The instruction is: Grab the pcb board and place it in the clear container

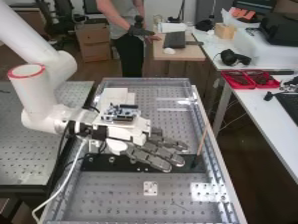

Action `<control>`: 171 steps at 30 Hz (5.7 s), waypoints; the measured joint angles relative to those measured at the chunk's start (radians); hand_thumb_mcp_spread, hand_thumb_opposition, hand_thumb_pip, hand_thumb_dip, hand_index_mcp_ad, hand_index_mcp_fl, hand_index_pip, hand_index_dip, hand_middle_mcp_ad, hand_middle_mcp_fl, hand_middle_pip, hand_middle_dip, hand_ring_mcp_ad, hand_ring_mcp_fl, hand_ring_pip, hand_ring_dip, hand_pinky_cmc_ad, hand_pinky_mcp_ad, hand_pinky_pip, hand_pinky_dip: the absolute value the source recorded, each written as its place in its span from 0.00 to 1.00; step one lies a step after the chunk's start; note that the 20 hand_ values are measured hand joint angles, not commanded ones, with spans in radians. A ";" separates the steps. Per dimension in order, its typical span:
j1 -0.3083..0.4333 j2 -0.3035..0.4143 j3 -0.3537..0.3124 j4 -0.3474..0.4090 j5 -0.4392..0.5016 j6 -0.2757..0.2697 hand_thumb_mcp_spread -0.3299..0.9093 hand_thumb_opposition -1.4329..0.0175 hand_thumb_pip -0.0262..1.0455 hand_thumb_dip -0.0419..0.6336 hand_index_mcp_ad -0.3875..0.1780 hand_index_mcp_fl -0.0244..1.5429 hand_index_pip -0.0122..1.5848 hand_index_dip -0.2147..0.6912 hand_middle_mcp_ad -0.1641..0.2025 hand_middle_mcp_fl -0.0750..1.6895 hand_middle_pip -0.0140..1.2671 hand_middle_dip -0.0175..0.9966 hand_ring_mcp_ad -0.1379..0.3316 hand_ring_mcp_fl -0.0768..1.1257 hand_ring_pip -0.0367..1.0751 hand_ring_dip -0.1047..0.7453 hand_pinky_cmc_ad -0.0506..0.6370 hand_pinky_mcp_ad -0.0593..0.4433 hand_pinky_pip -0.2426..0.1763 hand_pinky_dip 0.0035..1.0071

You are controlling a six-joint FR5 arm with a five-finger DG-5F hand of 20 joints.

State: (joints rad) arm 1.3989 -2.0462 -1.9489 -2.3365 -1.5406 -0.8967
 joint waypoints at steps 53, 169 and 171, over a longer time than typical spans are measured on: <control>-0.044 -0.049 0.057 -0.019 -0.088 -0.031 0.81 0.40 0.42 0.46 0.26 0.13 0.98 0.50 0.43 0.05 0.12 0.14 0.68 0.09 0.12 0.16 0.50 0.42 0.37 0.18; 0.229 0.136 0.007 0.123 -0.216 0.192 0.89 0.36 0.43 0.46 0.33 0.39 0.87 0.40 0.43 0.06 0.11 0.14 0.68 0.09 0.12 0.16 0.50 0.42 0.37 0.18; 0.246 0.121 0.017 0.118 -0.214 0.197 0.89 0.36 0.43 0.46 0.33 0.39 0.87 0.40 0.43 0.06 0.12 0.14 0.68 0.09 0.12 0.16 0.50 0.42 0.37 0.18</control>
State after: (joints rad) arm 1.6446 -1.9248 -1.9316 -2.2181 -1.7547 -0.6992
